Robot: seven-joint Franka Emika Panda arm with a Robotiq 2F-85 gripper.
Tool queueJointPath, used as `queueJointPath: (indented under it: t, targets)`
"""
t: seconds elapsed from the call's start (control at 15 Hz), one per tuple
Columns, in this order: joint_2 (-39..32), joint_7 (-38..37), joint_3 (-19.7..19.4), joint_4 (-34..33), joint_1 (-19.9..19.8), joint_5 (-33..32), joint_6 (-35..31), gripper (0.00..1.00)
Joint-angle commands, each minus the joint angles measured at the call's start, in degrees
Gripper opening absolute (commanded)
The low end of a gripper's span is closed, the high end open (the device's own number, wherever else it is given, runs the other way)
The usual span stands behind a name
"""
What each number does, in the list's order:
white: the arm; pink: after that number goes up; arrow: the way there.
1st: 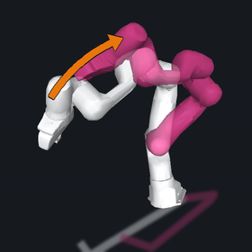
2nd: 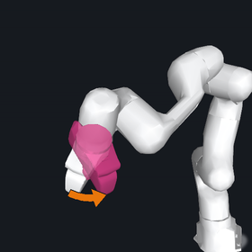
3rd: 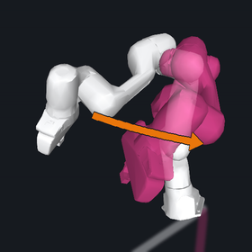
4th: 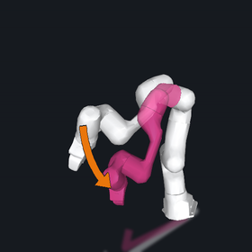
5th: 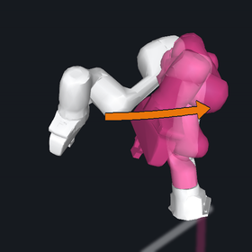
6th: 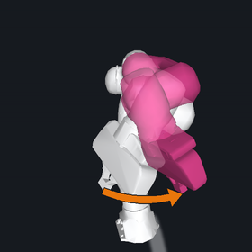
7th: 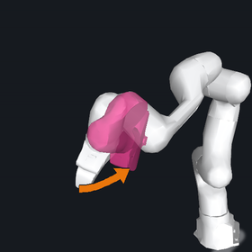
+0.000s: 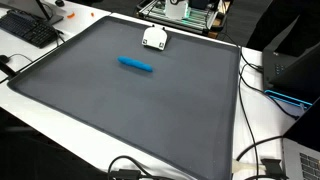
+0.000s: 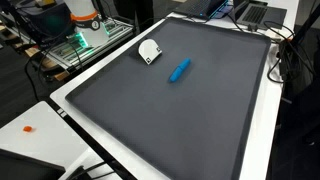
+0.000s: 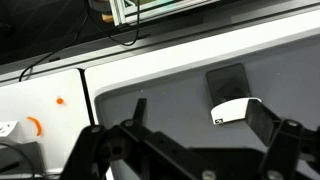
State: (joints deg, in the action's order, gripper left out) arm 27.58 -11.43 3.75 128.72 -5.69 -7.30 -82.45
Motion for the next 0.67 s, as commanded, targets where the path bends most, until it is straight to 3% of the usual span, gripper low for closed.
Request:
queueJointPath:
  t: [0.0,0.4,0.6]
  targets:
    - [-0.08,-0.39,-0.93,-0.11,1.14,-0.31,0.16,1.00]
    - [-0.09,-0.39,-0.93,-0.11,1.14,-0.31,0.16,1.00]
    - [1.91,-8.63,-0.26,3.51,0.92,5.45,-3.59,1.00]
